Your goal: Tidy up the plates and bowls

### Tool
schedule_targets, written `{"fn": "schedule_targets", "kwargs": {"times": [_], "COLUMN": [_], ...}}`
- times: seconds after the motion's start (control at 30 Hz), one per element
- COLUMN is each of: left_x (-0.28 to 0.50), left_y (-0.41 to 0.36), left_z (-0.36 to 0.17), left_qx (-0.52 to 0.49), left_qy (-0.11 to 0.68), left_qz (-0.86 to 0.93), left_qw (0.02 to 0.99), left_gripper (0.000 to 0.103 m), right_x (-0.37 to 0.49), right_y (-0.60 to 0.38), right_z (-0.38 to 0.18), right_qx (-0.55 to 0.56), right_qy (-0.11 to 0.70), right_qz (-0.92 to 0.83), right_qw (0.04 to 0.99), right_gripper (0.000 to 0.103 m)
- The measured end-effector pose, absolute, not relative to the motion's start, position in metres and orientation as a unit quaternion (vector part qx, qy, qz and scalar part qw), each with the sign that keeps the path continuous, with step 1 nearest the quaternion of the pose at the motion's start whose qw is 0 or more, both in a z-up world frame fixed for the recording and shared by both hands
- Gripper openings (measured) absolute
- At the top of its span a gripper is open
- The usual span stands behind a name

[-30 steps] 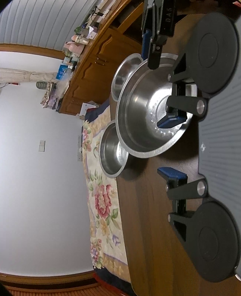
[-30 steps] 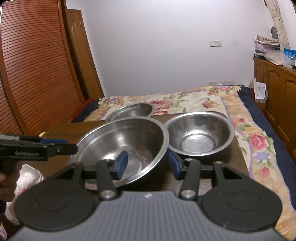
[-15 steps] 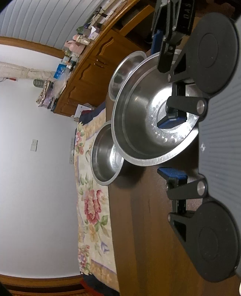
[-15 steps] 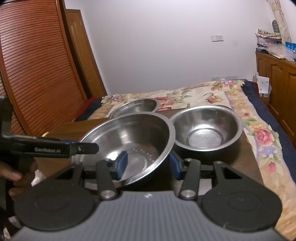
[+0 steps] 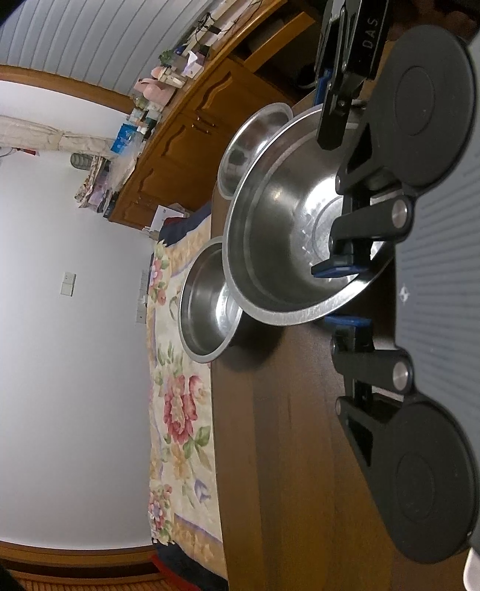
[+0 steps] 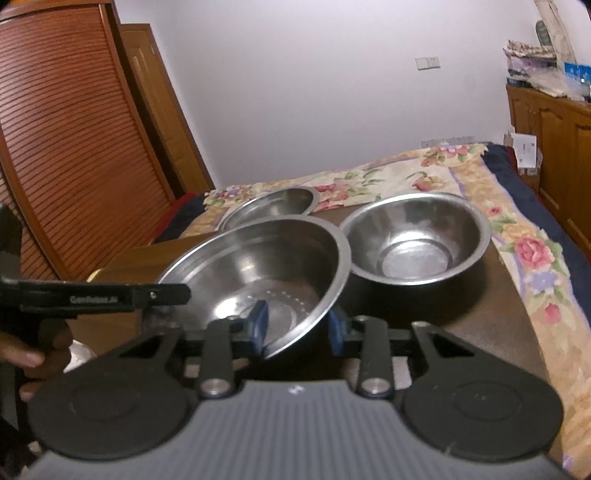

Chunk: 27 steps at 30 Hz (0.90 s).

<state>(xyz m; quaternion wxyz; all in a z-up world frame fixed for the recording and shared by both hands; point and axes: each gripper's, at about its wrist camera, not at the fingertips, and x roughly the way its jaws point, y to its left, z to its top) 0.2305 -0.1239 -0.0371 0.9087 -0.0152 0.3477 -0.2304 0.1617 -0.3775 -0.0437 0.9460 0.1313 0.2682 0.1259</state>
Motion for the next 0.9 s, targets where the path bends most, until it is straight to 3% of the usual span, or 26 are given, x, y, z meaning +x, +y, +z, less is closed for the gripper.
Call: {"fn": "schedule_targets", "kwargs": {"times": [0.9], "left_x": [0.144], "left_y": [-0.105], "left_z": [-0.023], "left_qx": [-0.026], "left_qy": [0.320], "left_qz": [-0.265], "left_qw": [0.909], "left_gripper": [0.025], "right_x": [0.099], "right_y": [-0.372], "right_z": [-0.030], "right_qx": [0.123], "right_qy": [0.253], "right_qz": [0.113], "right_qw": [0.953], "right_gripper": [0.033]}}
